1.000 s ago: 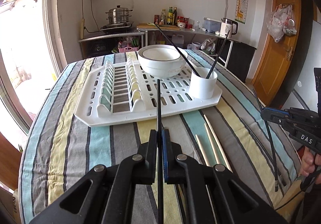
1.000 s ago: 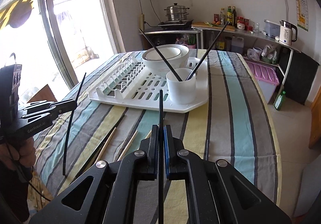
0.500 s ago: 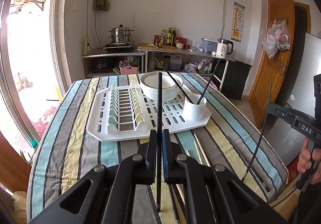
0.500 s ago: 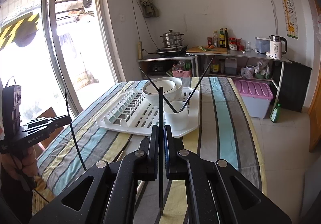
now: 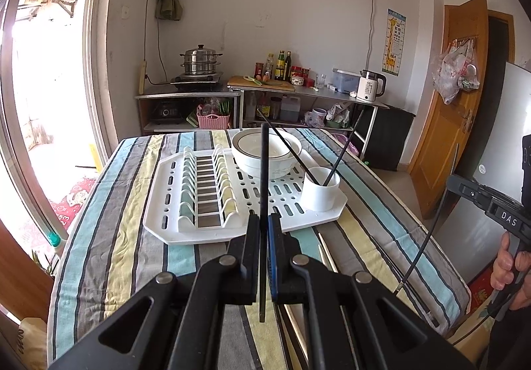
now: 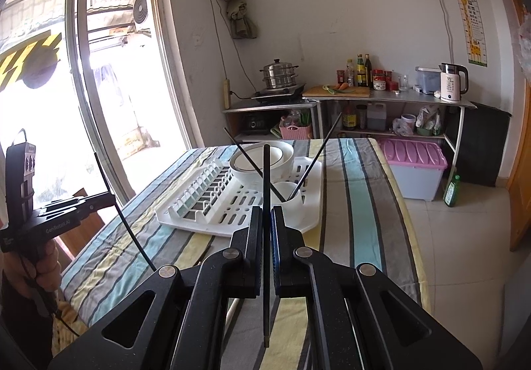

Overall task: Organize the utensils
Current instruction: 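Lift the left tool's chopstick toward the white cup while the right tool carries its own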

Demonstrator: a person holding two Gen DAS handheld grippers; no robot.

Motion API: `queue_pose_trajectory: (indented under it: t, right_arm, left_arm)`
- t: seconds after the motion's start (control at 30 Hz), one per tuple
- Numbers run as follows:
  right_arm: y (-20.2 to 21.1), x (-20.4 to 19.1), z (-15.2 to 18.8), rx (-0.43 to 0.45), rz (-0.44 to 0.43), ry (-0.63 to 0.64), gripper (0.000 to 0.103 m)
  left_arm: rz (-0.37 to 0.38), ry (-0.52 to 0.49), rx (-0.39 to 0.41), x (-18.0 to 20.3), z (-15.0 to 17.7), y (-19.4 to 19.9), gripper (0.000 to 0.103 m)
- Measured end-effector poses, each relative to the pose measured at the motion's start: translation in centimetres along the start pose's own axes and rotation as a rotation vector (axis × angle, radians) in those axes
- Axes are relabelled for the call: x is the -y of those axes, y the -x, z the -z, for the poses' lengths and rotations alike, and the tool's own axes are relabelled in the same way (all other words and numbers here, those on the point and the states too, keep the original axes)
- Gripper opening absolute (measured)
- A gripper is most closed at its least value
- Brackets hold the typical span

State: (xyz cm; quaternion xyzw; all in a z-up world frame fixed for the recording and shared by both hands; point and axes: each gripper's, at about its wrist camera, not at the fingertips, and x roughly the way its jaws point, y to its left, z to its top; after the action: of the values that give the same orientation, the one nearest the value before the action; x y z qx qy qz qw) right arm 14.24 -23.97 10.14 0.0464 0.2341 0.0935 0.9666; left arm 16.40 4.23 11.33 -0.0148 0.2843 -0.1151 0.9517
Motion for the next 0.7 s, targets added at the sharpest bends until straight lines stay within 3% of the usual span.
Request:
queue_pose_trajectory:
  t: [0.7]
  right_arm:
    - [-4.2, 2.0, -8.2, 0.081, -0.001, -0.023, 0.005]
  left_arm:
    - [0.119, -0.032, 0.013, 5.1, -9.5, -6.4, 0.005]
